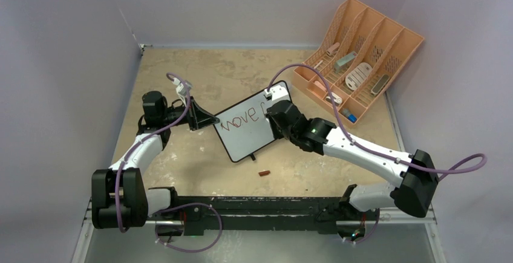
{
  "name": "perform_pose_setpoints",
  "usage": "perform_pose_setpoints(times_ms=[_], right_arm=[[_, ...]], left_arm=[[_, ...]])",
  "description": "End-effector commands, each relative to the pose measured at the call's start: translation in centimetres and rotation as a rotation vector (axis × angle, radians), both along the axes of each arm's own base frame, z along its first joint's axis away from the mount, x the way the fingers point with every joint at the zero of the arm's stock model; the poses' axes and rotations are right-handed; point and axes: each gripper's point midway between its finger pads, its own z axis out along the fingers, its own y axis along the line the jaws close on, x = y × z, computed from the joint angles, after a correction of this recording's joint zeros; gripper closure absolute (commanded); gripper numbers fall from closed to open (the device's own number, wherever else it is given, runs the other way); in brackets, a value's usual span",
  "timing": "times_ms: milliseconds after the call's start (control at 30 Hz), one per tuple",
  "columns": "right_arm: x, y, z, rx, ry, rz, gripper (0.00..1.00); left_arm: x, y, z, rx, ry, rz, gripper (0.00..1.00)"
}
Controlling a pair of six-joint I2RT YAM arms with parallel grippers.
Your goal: Write a sentence on the whiteboard
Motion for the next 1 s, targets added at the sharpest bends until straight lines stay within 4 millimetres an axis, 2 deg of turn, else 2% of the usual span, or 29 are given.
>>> perform_pose_setpoints(times_ms=[0,133,433,700,967], right_arm=[[0.5,0.3,3.7,0.086,-0.06,-0.015,1.0],[1.0,0.6,5.1,0.116,-0.102,-0.011,1.0],[1.9,1.4,6.0,0.14,-0.135,-0.016,1.0],[2.5,1.9,5.8,0.129,-0.145,-0.022,1.0],[3.0,1.6,5.1,0.1,-0.151,-0.047,1.0]], left_arm=[[0.2,-0.2,0.6,0.013,-0.062,-0.029,1.0],[0.2,-0.3,0.6,0.013,-0.064,-0.03,1.0],[0.2,-0.2,0.6,0.014,-0.063,-0.03,1.0],[0.2,-0.2,0.7,0.014,-0.065,-0.03,1.0],[0.2,-0.3,0.7,0.014,-0.066,-0.031,1.0]])
